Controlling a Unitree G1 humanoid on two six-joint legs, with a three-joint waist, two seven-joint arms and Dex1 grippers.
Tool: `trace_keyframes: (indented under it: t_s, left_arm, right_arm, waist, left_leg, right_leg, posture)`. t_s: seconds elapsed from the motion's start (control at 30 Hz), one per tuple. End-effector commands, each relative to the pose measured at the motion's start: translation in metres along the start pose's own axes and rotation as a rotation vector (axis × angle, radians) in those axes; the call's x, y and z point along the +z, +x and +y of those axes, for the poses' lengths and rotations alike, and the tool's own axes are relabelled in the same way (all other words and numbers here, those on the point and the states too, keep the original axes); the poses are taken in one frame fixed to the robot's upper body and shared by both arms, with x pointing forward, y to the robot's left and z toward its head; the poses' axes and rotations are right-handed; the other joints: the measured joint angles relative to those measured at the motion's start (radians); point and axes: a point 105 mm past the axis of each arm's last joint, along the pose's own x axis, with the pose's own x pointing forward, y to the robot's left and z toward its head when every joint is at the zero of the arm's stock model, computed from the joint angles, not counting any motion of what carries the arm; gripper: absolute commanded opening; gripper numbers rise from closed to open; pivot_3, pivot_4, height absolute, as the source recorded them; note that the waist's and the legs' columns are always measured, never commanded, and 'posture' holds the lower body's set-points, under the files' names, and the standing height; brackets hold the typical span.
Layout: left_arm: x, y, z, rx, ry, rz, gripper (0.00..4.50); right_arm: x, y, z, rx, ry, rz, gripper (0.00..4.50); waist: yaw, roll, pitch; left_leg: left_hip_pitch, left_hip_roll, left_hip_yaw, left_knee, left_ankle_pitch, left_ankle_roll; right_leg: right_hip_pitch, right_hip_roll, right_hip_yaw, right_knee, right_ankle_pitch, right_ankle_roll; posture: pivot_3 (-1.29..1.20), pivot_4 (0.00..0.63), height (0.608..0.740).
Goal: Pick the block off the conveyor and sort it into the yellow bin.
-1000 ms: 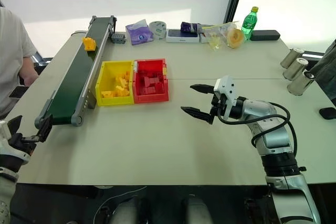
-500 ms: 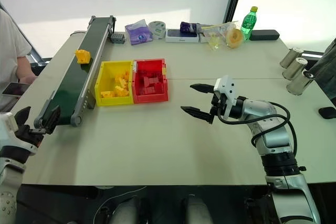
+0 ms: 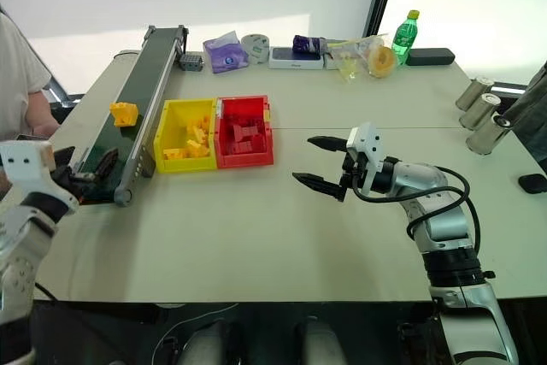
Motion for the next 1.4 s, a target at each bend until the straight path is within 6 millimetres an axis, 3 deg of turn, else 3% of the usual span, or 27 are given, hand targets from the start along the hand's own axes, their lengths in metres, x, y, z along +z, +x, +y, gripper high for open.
trace_keyframes:
  t_s: [0.03, 0.5, 0.6, 0.73, 0.77, 0.9, 1.07, 1.4]
  left_arm:
    - [0.008, 0.013, -0.002, -0.002, 0.021, -0.004, 4.44]
    - [-0.003, 0.025, -0.005, 0.01, 0.04, 0.046, 4.44]
    - [-0.001, 0.025, -0.008, 0.002, 0.027, 0.03, 3.58]
    - [-0.001, 0.019, -0.004, 0.02, 0.009, 0.041, 1.61]
    - [0.0, 0.018, -0.003, 0.02, 0.004, 0.037, 1.32]
    - [0.018, 0.019, -0.004, 0.036, 0.008, -0.024, 1.37]
    - [0.05, 0.035, -0.034, -0.059, -0.019, -0.122, 1.37]
    - [0.047, 0.108, -0.095, -0.148, -0.037, -0.118, 1.37]
  right_arm:
    - [0.017, 0.0, -0.001, -0.001, -0.054, -0.039, 4.5]
    - [0.017, -0.003, 0.0, -0.019, -0.055, -0.034, 4.5]
    - [0.018, -0.003, 0.0, -0.02, -0.057, -0.035, 4.5]
    - [0.018, -0.003, -0.002, -0.022, -0.059, -0.034, 4.5]
    - [0.019, -0.003, -0.002, -0.021, -0.06, -0.033, 4.5]
    - [0.019, -0.003, -0.003, -0.02, -0.06, -0.033, 4.5]
    - [0.018, -0.003, -0.004, -0.02, -0.061, -0.035, 4.5]
    - [0.016, -0.002, -0.002, -0.027, -0.06, -0.037, 4.5]
  waist:
    - [-0.001, 0.0, 0.0]
    - [-0.001, 0.0, 0.0]
    - [-0.001, 0.0, 0.0]
    - [-0.002, 0.0, 0.0]
    - [-0.002, 0.0, 0.0]
    - [-0.002, 0.0, 0.0]
    - [0.004, 0.0, 0.0]
    - [0.002, 0.0, 0.0]
  left_leg:
    - [0.0, 0.0, 0.0, 0.0, 0.0, 0.0]
    - [0.0, 0.0, 0.001, 0.0, 0.0, 0.0]
    - [0.0, 0.0, 0.001, 0.0, 0.0, 0.0]
    - [0.0, 0.0, 0.001, 0.0, 0.0, 0.0]
    - [0.0, 0.0, 0.001, 0.0, 0.0, 0.0]
    - [0.0, 0.0, 0.001, 0.0, 0.0, 0.0]
    - [0.0, 0.0, 0.0, 0.001, 0.0, 0.0]
    - [0.0, -0.003, 0.0, 0.001, 0.0, 0.0]
  right_leg:
    - [0.0, 0.0, 0.0, 0.0, 0.0, 0.0]
    - [-0.001, 0.0, 0.0, 0.0, 0.0, 0.0]
    - [-0.001, -0.001, 0.0, 0.0, 0.0, 0.0]
    - [-0.001, 0.0, 0.0, 0.0, 0.0, 0.0]
    - [-0.001, 0.0, 0.0, 0.0, 0.0, 0.0]
    - [-0.001, 0.0, 0.0, 0.0, 0.0, 0.0]
    - [0.0, -0.001, 0.0, 0.0, 0.0, 0.0]
    - [0.001, 0.001, 0.0, 0.0, 0.0, 0.001]
  posture:
    - [0.0, 0.15, 0.74]
    - [0.0, 0.15, 0.74]
    - [0.0, 0.15, 0.74]
    - [0.0, 0.15, 0.74]
    - [0.0, 0.15, 0.74]
    - [0.0, 0.15, 0.74]
    - [0.0, 0.15, 0.74]
    - [0.0, 0.15, 0.74]
